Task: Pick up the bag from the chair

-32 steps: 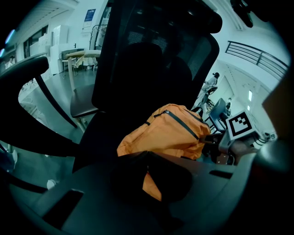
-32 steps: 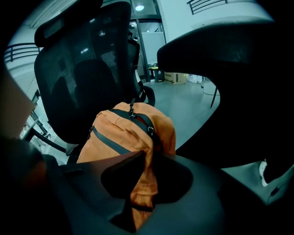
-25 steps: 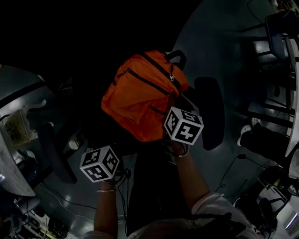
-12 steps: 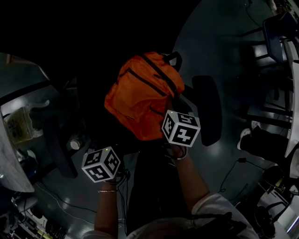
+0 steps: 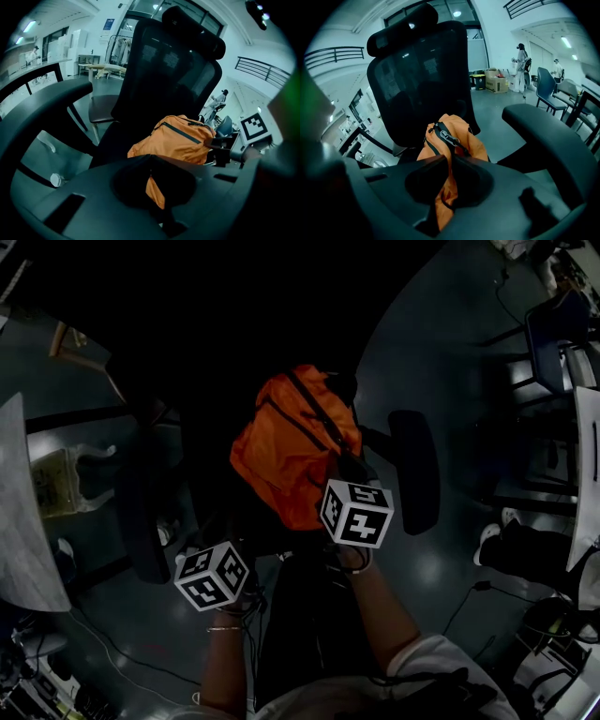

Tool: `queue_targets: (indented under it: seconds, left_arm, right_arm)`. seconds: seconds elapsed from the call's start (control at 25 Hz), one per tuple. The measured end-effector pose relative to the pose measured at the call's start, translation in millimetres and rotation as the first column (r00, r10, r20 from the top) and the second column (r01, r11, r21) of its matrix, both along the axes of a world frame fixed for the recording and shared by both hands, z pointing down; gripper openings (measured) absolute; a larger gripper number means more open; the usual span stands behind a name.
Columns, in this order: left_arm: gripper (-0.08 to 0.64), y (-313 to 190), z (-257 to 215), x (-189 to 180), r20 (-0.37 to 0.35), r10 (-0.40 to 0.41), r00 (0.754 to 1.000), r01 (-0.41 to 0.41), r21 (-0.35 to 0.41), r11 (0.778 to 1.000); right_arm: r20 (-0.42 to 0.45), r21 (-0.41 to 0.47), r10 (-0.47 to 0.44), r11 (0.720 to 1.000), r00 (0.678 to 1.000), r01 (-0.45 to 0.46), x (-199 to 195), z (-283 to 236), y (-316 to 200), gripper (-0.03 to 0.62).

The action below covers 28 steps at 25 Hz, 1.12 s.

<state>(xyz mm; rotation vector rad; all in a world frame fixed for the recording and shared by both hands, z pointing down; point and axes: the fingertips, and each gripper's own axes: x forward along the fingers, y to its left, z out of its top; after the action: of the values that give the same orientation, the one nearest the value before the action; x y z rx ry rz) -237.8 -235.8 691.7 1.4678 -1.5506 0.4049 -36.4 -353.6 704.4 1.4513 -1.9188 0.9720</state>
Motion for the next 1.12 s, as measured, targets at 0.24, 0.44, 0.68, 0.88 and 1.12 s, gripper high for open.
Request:
queue_targets:
  seconds: [0.24,0.44,0.68,0.88,1.12]
  left_arm:
    - [0.015,7,-26,-17,-0.001,-0.046,0.999,0.046,0.04,0.998]
    - [0.014,18,-48,-27,-0.004,-0.077,0.997,0.077,0.067,0.995]
    - [0.014,28,-71,-27,-0.008,-0.09,0.996,0.09,0.105,0.99]
    - [0.014,41,-86,-29,-0.005,-0.099,0.995,0.099,0.116,0.988]
    - [0.015,34,-114,-22,-0.006,-0.071,0.997,0.071,0.158,0.985]
  right_arm:
    - [0.03,0.031,-0.046,0.998,0.998,0.045,-21,-33,13,0.044]
    - [0.071,0.045,-0.079,0.996,0.994,0.076,-44,-60,25,0.044]
    - [0.132,0.083,-0.092,0.993,0.987,0.082,-56,-97,29,0.044]
    - [0.152,0.105,-0.115,0.99,0.982,0.1,-57,-125,36,0.043]
    - [0.127,0.144,-0.135,0.983,0.983,0.116,-52,-159,42,0.04]
